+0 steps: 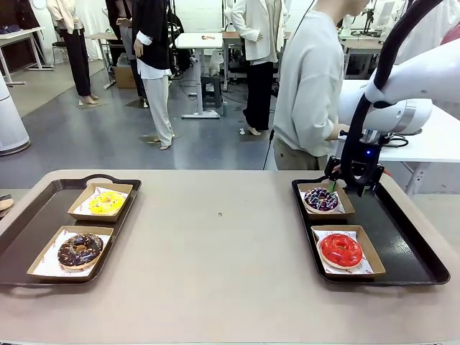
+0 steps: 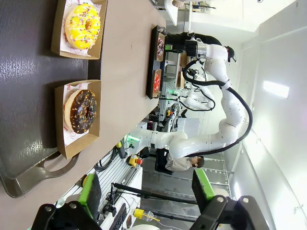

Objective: Individually package the donuts and arrange them on the tray.
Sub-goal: Place the picked Paper togo box on the Handle tray.

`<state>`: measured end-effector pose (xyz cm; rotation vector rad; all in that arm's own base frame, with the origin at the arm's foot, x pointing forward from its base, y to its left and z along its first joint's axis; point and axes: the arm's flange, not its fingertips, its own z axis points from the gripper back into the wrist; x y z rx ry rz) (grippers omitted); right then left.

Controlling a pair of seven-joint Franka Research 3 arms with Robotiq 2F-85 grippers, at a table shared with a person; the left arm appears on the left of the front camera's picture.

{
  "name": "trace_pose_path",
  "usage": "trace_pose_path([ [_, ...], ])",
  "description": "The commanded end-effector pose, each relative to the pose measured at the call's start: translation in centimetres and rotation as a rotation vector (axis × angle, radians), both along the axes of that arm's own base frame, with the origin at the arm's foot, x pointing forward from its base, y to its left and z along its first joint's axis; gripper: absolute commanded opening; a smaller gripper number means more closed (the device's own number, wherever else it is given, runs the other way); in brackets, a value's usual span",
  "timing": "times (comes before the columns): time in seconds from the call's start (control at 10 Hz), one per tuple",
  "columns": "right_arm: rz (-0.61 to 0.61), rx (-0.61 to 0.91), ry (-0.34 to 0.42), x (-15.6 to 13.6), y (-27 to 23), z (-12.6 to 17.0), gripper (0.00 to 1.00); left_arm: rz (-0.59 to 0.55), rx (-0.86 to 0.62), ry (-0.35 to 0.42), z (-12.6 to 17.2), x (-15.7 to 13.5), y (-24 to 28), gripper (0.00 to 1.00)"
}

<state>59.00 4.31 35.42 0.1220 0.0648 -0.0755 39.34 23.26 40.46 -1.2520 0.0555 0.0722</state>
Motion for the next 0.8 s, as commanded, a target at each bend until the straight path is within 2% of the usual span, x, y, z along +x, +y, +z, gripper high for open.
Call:
trace_pose_path([
  [0.0,0.007,0.034,0.002,0.1,-0.3,0.9,0.97,0.005,0.006,-0.003,0.1,-0.2,-0.1,1.00],
  [0.2,0.045,0.196,-0.036,-2.4,-1.5,4.3,1.00,0.005,0.006,-0.003,0.1,-0.2,-0.1,1.00],
  [0.5,0.049,0.585,-0.118,-5.9,-8.1,11.1,1.00,0.005,0.006,-0.003,0.1,-0.2,-0.1,1.00],
  [0.7,0.055,0.803,-0.163,-8.7,-12.5,13.1,1.00,0.005,0.006,-0.003,0.1,-0.2,-0.1,1.00],
])
